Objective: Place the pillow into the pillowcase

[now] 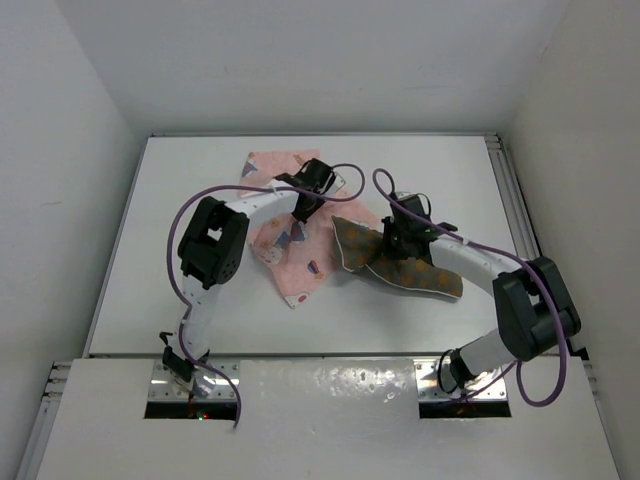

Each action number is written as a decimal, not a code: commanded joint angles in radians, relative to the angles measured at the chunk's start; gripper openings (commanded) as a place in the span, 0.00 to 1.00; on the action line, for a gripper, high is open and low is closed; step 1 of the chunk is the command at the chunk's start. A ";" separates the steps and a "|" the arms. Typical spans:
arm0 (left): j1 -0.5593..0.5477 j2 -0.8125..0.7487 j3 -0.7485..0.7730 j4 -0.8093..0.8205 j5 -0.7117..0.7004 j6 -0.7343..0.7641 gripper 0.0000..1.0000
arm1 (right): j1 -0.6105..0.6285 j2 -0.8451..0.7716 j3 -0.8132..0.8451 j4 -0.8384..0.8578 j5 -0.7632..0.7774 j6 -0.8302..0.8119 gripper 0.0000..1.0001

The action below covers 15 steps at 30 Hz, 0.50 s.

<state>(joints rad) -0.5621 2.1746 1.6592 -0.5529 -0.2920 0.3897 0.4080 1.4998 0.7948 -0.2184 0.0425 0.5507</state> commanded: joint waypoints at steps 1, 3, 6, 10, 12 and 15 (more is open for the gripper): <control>-0.010 -0.068 0.063 -0.015 -0.036 -0.005 0.00 | 0.008 0.028 0.012 -0.015 0.005 -0.006 0.00; -0.010 -0.078 0.088 -0.036 -0.016 -0.015 0.00 | 0.026 0.027 0.024 -0.021 0.020 -0.021 0.00; -0.010 -0.090 0.120 -0.080 0.025 -0.023 0.00 | 0.061 0.013 0.058 -0.041 0.054 -0.073 0.00; -0.010 -0.099 0.183 -0.157 0.094 -0.034 0.00 | 0.107 0.008 0.179 -0.068 0.054 -0.138 0.00; -0.010 -0.110 0.212 -0.192 0.143 -0.038 0.00 | 0.133 0.016 0.239 -0.061 0.053 -0.133 0.00; -0.010 -0.127 0.224 -0.229 0.211 -0.040 0.00 | 0.147 0.069 0.288 -0.041 0.019 -0.098 0.00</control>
<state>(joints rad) -0.5621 2.1284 1.8366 -0.7284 -0.1741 0.3630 0.5327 1.5448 0.9916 -0.3237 0.0998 0.4465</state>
